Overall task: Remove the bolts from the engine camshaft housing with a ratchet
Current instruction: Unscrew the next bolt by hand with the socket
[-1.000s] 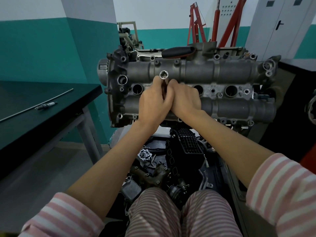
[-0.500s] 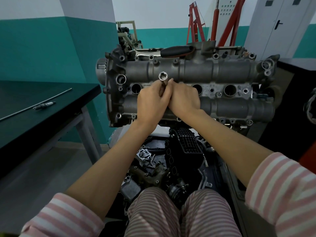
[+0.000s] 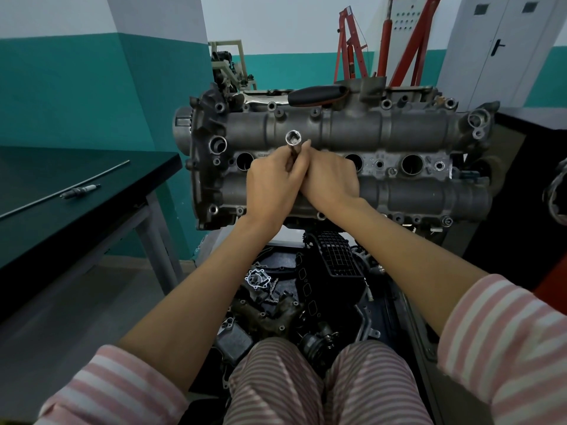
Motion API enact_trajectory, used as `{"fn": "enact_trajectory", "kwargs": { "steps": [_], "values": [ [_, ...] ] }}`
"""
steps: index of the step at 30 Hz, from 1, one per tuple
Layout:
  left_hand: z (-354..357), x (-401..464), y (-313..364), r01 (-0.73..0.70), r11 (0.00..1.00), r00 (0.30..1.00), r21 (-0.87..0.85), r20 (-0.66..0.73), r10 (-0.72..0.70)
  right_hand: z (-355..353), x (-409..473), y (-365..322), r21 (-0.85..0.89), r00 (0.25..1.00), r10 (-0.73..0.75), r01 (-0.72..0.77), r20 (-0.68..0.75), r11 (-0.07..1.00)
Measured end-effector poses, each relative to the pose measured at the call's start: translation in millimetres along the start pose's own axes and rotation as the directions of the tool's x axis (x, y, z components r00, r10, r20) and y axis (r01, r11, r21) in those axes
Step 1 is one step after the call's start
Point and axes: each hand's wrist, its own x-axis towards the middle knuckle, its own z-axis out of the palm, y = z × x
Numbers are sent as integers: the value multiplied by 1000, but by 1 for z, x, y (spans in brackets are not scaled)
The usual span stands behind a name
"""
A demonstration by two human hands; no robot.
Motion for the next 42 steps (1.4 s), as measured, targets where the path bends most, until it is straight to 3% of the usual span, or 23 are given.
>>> {"fn": "enact_trajectory", "kwargs": {
  "steps": [11,20,42],
  "values": [
    [-2,-5,-1,-56,998,998,27,25,55,-1,-1,-1,25,999,8,-9,41,1000],
    [0,0,1,-17,1000,999,-5,-27,17,-2,-3,0,17,999,-34,34,-8,999],
    [-3,0,2,-8,1000,1000,8,16,8,-1,-2,0,11,1000,-12,12,-2,1000]
  ]
}}
